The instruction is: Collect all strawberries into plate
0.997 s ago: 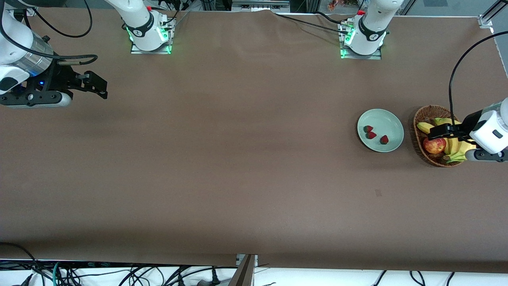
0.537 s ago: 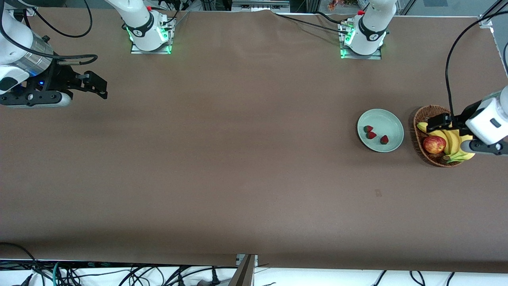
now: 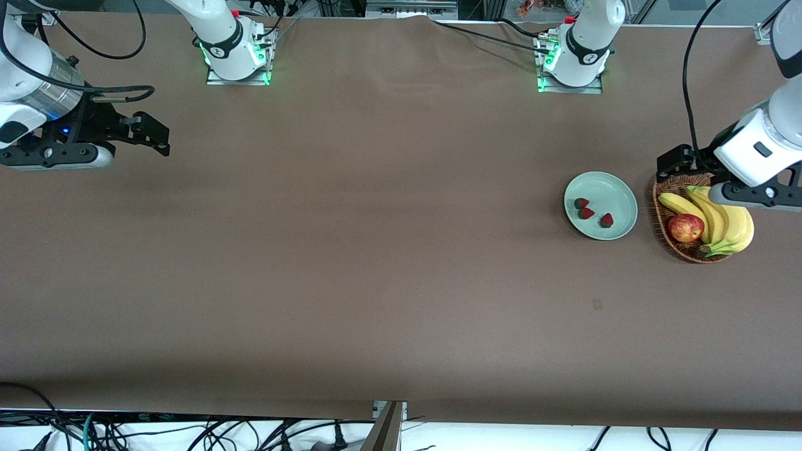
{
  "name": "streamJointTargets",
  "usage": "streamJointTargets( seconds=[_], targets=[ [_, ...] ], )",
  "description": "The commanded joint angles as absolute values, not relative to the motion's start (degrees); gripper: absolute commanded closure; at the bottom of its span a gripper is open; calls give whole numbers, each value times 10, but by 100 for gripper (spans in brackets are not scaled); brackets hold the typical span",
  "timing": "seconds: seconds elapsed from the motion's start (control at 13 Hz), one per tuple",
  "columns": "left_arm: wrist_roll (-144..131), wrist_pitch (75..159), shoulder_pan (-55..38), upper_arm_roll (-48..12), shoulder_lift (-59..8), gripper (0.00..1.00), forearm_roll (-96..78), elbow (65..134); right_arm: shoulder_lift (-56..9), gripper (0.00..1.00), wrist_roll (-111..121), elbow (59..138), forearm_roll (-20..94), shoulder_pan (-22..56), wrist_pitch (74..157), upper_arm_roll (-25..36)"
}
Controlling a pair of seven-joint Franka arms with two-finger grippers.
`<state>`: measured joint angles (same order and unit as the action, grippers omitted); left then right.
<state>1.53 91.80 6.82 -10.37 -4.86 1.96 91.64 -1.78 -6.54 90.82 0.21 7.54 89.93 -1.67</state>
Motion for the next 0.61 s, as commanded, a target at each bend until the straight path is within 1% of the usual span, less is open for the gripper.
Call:
streamJointTargets(
  seconds=[0.0, 0.08, 0.23, 0.54],
  targets=[
    [21, 935, 36, -66, -13, 0, 1, 956, -18, 0, -67, 901, 1, 71, 897, -21],
    [14, 933, 29, -54, -13, 0, -10, 953, -18, 0, -67, 901, 1, 71, 897, -21],
    [14, 923, 32, -53, -14, 0, -18, 948, -18, 0, -67, 901, 1, 71, 897, -21],
    [13, 928, 36, -52, -14, 0, -32, 942, -18, 0, -67, 901, 1, 71, 897, -21]
  ],
)
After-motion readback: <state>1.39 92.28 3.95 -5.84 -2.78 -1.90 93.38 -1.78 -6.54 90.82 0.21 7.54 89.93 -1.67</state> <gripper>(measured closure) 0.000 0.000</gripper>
